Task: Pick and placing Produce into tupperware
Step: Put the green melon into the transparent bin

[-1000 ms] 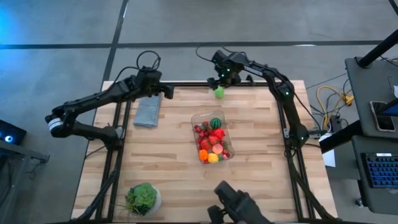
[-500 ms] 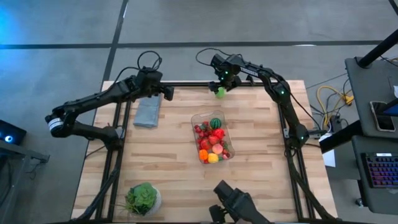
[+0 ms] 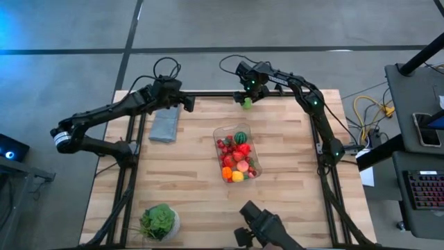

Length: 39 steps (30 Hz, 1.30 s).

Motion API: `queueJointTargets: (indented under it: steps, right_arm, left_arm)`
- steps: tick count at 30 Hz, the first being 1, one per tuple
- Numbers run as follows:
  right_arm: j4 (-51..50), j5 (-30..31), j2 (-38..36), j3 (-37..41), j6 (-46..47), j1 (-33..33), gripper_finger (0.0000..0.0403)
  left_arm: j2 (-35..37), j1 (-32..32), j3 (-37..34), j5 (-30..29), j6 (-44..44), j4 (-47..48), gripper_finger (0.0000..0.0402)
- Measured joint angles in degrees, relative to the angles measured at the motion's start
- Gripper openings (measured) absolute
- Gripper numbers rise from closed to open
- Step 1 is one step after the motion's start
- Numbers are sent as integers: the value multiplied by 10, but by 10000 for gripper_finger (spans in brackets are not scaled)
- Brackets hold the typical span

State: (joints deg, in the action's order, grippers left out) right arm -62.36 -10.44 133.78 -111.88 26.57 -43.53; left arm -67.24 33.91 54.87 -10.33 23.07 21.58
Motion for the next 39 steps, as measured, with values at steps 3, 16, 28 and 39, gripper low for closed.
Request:
queueJointTargets:
  steps: [3,16,28,39]
  right_arm:
    - [3,0,0,4,0,-1,302]
    - [11,0,0,16,-13,-1,235]
    - [-71,0,-1,-52,-28,11,235]
    - [-257,-7,-96,-100,-152,132,235]
  left_arm:
    - [0,0,0,0,0,-1,276]
    - [0,0,0,3,0,-1,276]
    - [0,0,0,3,0,-1,276]
    - [0,0,0,8,-25,-1,276]
